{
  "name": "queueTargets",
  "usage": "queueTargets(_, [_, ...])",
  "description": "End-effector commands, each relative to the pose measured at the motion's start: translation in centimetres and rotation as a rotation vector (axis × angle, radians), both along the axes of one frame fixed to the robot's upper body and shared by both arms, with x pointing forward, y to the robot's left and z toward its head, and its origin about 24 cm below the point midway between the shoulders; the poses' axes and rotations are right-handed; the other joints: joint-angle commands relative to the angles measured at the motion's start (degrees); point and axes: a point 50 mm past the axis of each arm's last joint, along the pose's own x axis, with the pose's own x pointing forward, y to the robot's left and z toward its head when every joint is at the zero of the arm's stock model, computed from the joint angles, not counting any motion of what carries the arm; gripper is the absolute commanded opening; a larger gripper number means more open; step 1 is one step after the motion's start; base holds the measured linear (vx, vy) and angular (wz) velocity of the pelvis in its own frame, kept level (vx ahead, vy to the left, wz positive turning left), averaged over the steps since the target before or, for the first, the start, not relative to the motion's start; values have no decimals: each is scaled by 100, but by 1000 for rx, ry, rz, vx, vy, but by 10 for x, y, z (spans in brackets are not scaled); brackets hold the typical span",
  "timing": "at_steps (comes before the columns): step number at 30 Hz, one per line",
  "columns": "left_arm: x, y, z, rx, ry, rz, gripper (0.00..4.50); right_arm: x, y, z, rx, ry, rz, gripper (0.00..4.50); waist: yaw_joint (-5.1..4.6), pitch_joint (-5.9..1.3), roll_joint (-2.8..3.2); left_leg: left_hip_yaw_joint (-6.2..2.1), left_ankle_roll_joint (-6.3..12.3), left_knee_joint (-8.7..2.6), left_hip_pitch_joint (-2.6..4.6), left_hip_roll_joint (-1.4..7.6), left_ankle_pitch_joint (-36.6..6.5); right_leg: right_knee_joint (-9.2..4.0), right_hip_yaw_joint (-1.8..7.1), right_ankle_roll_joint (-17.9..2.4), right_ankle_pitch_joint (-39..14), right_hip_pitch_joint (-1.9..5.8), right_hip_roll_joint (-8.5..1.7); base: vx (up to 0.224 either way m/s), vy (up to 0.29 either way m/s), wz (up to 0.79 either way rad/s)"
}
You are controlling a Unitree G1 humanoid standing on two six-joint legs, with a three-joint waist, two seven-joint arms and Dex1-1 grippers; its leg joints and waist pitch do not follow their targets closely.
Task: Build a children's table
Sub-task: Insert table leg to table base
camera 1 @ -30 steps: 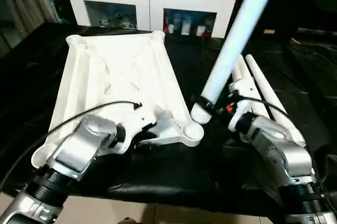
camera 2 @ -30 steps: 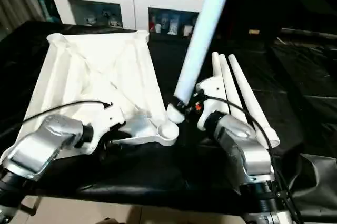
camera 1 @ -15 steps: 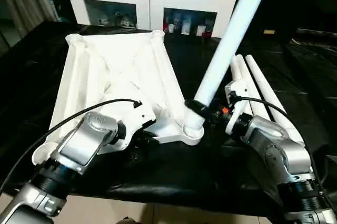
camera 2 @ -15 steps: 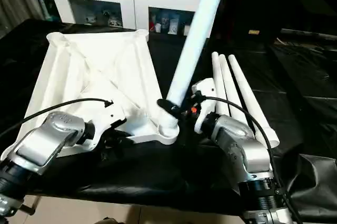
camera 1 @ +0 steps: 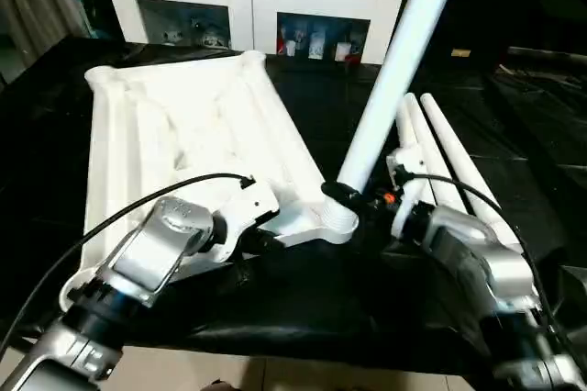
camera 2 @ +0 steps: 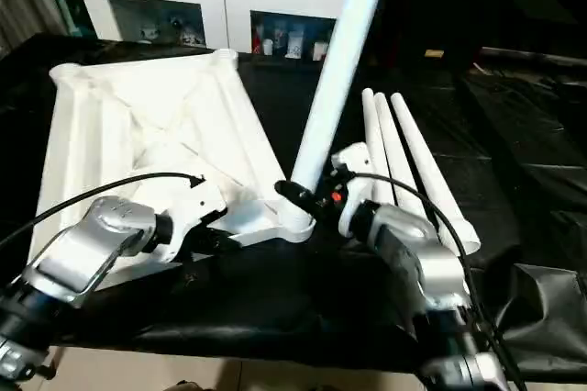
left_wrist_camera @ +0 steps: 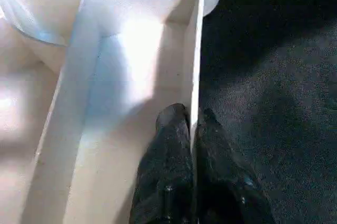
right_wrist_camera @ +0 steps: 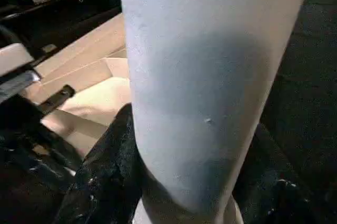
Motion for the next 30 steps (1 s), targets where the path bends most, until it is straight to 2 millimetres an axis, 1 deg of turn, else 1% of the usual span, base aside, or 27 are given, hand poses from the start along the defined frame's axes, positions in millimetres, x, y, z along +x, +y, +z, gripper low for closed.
queueTargets(1, [1, 3, 8, -66, -30, 28, 0, 4, -5, -3, -19, 3, -27, 187, 41, -401, -117, -196, 224, -463, 63, 458, -1003, -315, 212, -1345, -1455, 252, -322, 0, 0, 0])
queueTargets(2, [1, 3, 8, -66, -31, 29, 0, 4, -5, -3, -18, 2, -28, 187, 46, -399, -96, -197, 223, -467, 69, 459, -1001, -318, 212, -1335, -1473, 242, -321, 0, 0, 0])
queueTargets(3, [0, 4, 7, -66, -34, 35, 0, 6, -5, -2, -8, 1, -38, 187, 35, -404, -132, -190, 223, -468, 78, 463, -999, -319, 207, -1312, -1450, 233, -306, 0, 0, 0])
queueTargets(4, [-1, 4, 7, -70, -40, 44, 0, 8, -5, -2, 3, 3, -44, 187, 36, -407, -188, -184, 246, -466, 82, 461, -969, -315, 203, -1298, -1421, 231, -299, 0, 0, 0])
queueTargets(5, [-2, 4, 7, -75, -43, 48, 0, 8, -5, -3, 5, 5, -42, 187, 38, -410, -165, -195, 253, -462, 67, 463, -935, -290, 207, -1312, -1380, 244, -317, 0, 0, 0])
queueTargets(6, [-3, 4, 7, -84, -48, 56, 0, 9, -5, -4, 3, 10, -37, 186, 43, -405, -166, -185, 262, -461, 79, 464, -943, -310, 209, -1318, -1410, 227, -320, 0, 0, 0])
queueTargets(7, [-3, 3, 7, -91, -52, 63, 0, 9, -4, -6, 2, 15, -28, 186, 39, -402, -181, -183, 246, -468, 83, 467, -966, -318, 207, -1304, -1430, 222, -308, 0, 0, 0])
queueTargets(10, [-3, 3, 8, -110, -70, 66, 0, 10, -2, -10, 6, 31, -13, 186, 35, -404, -191, -182, 231, -469, 87, 465, -1002, -311, 206, -1309, -1399, 221, -300, 0, 0, 0])
queueTargets(13, [-2, 3, 8, -129, -93, 84, 0, 9, -2, -18, -8, 51, -11, 186, 42, -403, -203, -181, 227, -464, 82, 464, -1037, -320, 212, -1294, -1455, 219, -317, 0, 0, 0])
queueTargets(15, [-2, 4, 7, -124, -92, 83, 0, 8, -1, -20, -4, 57, -14, 186, 42, -402, -204, -184, 224, -471, 82, 465, -1029, -320, 210, -1278, -1455, 222, -304, 0, 0, 0])
queueTargets(16, [-4, 5, 6, -114, -84, 77, 0, 7, -1, -21, -4, 59, -15, 186, 42, -402, -192, -184, 220, -474, 86, 464, -1045, -321, 209, -1263, -1457, 215, -296, 0, 0, 0])
queueTargets(17, [-5, 5, 5, -106, -80, 73, 0, 6, -1, -22, -4, 59, -14, 186, 37, -403, -198, -183, 220, -475, 88, 464, -1054, -319, 211, -1259, -1462, 214, -294, 0, 0, 0])
queueTargets(18, [-6, 5, 5, -102, -78, 70, 0, 5, -1, -23, -4, 59, -14, 186, 40, -402, -186, -187, 215, -479, 90, 466, -1059, -319, 212, -1256, -1469, 215, -297, 0, 0, 0])
queueTargets(19, [-6, 5, 5, -99, -77, 69, 0, 5, -1, -23, -3, 59, -12, 186, 39, -404, -190, -188, 211, -478, 88, 467, -1052, -317, 211, -1259, -1451, 217, -296, 0, 0, 0])
queueTargets(20, [-6, 5, 5, -103, -80, 74, 0, 4, -1, -23, -1, 58, -10, 186, 40, -403, -157, -192, 197, -481, 89, 467, -1062, -313, 213, -1268, -1438, 218, -298, 0, 0, 0])
queueTargets(21, [-6, 4, 5, -103, -80, 75, 0, 4, 0, -23, -1, 58, -10, 186, 33, -404, -177, -185, 185, -478, 87, 466, -1083, -321, 213, -1270, -1428, 218, -296, 0, 0, 0])
queueTargets(26, [-8, 1, 1, -88, -68, 33, 0, 2, 4, -22, -10, 43, 18, 186, 37, -406, -166, -187, 183, -481, 91, 465, -1104, -320, 215, -1288, -1397, 219, -292, 0, 0, 0])
queueTargets(27, [-9, 0, 0, -84, -69, 23, 0, 2, 4, -21, -14, 39, 24, 186, 40, -408, -151, -191, 176, -484, 97, 467, -1108, -315, 212, -1291, -1384, 216, -287, 0, 0, 0])
queueTargets(30, [-10, -1, -1, -69, -68, -18, 0, 4, 5, -20, -9, 39, 29, 186, 33, -406, -160, -190, 166, -486, 90, 465, -1144, -318, 212, -1290, -1390, 219, -287, 0, 0, 0])
